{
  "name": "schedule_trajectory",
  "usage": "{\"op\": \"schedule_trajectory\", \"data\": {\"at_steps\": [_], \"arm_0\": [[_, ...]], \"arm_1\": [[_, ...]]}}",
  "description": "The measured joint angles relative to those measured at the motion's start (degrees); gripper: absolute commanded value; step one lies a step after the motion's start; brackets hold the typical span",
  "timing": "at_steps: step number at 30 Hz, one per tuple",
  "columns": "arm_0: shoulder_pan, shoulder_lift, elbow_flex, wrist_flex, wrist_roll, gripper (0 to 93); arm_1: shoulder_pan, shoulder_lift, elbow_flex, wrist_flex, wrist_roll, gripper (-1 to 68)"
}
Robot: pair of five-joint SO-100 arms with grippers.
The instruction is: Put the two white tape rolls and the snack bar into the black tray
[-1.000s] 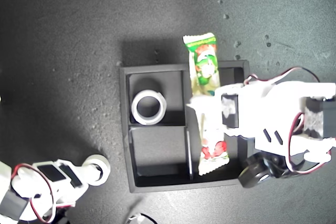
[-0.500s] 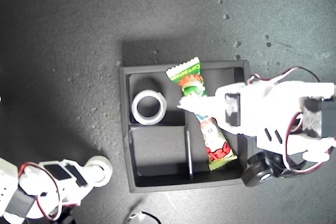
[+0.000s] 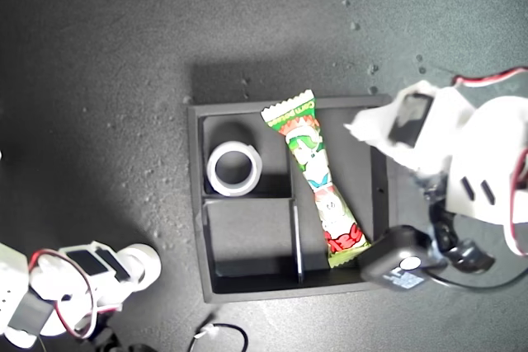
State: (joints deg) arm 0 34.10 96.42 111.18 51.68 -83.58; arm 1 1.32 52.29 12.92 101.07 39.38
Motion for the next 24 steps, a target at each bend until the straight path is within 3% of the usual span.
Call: {"op": "schedule_trajectory", "data": {"at_steps": [11, 15, 21, 24], "arm_0": [[-9.2, -13.5, -38.0, 21.9, 15.7, 0.7], [-10.7, -24.2, -54.4, 29.6, 18.5, 0.8], [-10.9, -48.7, -91.6, 48.9, 19.9, 1.2], [-10.9, -55.0, -105.8, 51.5, 20.0, 3.4]], "arm_1": [[1.6, 9.7, 22.7, 1.8, 20.9, -0.3], [2.6, 9.8, 26.0, 1.8, 23.6, -0.4], [2.3, 9.8, 29.8, 1.8, 25.4, -0.4], [1.7, 11.1, 30.5, 1.8, 25.8, -0.4]]}}
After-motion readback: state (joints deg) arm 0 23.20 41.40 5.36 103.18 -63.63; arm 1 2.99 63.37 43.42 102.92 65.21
